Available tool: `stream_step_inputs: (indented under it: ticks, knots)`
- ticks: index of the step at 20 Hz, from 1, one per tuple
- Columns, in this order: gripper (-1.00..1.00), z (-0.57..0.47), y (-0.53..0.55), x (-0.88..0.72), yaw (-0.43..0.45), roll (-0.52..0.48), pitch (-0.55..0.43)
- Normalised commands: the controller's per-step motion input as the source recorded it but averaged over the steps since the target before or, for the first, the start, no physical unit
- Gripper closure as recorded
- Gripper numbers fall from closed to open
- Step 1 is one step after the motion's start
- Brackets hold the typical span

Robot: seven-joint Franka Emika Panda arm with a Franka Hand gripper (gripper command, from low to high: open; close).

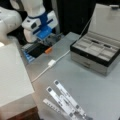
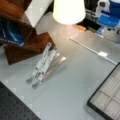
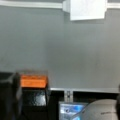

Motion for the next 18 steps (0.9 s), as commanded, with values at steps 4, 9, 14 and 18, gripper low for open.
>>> stream_step_inputs:
  ticks: [4, 9, 14, 18]
  knots:
    - [1.00, -0.30, -0.02, -0.19, 0.175, -0.124, -0.151]
    - [1.00, -0.43, -0.02, -0.21, 0.189, -0.119, -0.179]
    - [1.00, -0.48, -0.05, -0.27, 0.115, -0.051, -0.243]
    - [1.00, -0.54, -0.09, -0.35, 0.077, 0.014, -0.316]
